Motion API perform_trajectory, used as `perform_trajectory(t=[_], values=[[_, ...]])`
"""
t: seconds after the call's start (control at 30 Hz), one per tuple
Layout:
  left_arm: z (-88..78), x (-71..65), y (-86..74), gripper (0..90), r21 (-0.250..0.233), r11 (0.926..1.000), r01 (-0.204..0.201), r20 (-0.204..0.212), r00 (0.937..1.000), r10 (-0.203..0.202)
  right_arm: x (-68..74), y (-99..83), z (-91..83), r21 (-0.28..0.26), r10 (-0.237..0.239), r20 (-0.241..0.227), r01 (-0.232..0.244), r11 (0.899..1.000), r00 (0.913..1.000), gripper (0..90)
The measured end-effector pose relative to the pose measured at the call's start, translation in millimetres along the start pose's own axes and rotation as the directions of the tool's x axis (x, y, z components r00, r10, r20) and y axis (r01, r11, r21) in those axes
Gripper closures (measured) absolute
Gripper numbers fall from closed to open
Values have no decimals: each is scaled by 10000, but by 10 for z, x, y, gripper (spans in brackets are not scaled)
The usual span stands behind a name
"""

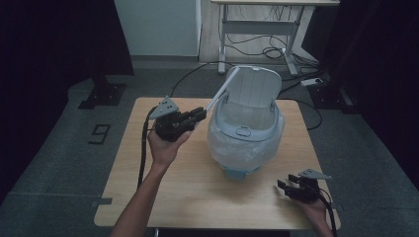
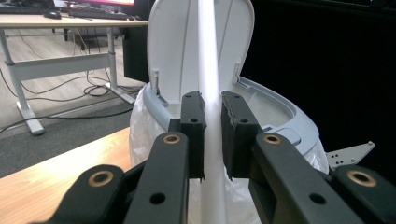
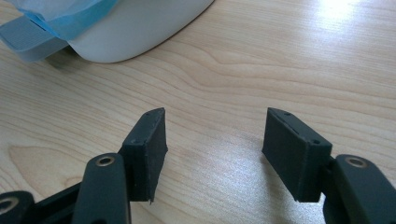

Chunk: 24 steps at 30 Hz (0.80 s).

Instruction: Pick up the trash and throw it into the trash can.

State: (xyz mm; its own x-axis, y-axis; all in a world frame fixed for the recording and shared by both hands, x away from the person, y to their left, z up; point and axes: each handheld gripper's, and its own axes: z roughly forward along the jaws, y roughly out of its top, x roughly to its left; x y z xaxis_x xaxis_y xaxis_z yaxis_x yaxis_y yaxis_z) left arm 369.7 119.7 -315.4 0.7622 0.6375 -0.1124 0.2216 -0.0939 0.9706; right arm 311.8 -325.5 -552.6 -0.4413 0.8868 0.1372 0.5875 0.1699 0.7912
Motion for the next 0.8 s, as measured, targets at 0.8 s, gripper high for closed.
perform_trajectory(t=[0.8], values=[[274, -89, 165, 798, 356, 9991, -248, -28, 9997, 249, -7, 8, 26, 311, 65, -21, -64, 9995, 10000, 387]])
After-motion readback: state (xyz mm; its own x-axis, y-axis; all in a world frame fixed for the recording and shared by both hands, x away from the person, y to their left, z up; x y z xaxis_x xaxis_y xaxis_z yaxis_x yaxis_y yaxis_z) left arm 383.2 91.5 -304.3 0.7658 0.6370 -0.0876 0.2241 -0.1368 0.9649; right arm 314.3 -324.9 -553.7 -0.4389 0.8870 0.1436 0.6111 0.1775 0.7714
